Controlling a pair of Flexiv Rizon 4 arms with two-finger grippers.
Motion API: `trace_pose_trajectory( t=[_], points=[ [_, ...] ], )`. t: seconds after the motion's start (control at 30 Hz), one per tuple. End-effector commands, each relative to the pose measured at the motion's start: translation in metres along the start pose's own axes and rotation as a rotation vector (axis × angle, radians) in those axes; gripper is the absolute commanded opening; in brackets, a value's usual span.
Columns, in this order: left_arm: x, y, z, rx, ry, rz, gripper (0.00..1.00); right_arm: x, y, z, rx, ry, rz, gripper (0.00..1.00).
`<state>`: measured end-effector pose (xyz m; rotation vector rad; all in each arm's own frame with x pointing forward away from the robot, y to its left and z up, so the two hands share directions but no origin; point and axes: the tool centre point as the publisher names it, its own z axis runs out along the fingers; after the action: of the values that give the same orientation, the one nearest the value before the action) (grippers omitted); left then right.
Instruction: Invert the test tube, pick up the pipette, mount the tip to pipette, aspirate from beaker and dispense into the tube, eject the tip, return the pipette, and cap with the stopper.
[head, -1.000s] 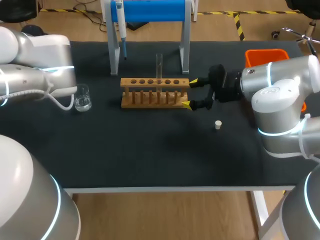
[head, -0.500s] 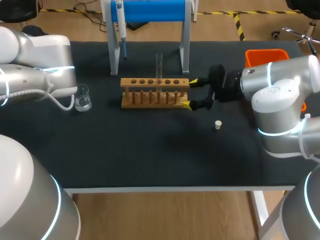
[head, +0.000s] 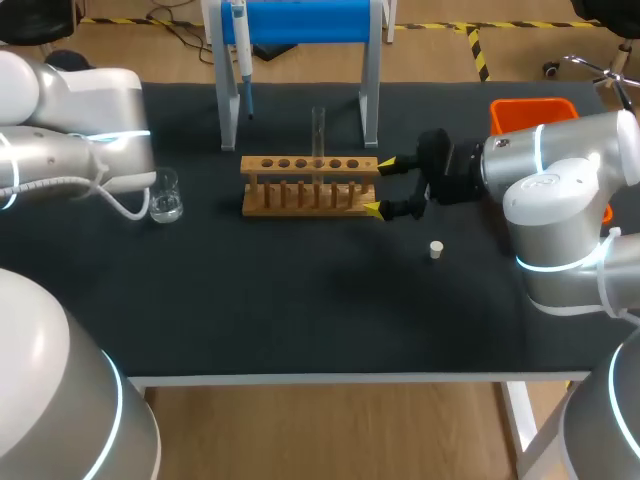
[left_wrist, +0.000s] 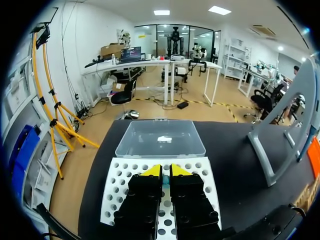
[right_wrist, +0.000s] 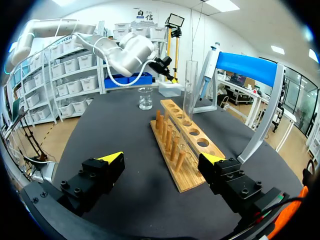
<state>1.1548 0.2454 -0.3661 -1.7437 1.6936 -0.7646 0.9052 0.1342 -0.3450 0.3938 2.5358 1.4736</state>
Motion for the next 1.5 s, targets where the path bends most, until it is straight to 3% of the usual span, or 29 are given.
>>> trace_pose_trajectory(
  t=[0.03, 0.43, 1.13, 1.5],
  points=[
    [-0.001, -0.003, -0.001, 0.0, 0.003, 0.002, 0.0, -0.001, -0.001, -0.001, -0.001, 0.002, -0.001, 1.0],
    [0.003, -0.014, -0.013, 0.02, -0.007, 0.03, 0.0, -0.001, -0.001, -0.001, -0.001, 0.002, -0.001, 1.0],
    [0.004, -0.048, -0.047, 0.092, -0.049, 0.055, 0.0, -0.001, -0.001, -0.001, -0.001, 0.002, -0.001, 1.0],
    [0.022, -0.072, -0.092, 0.154, -0.015, 0.138, 0.0, -0.001, -0.001, -0.001, -0.001, 0.002, -0.001, 1.0]
  ],
)
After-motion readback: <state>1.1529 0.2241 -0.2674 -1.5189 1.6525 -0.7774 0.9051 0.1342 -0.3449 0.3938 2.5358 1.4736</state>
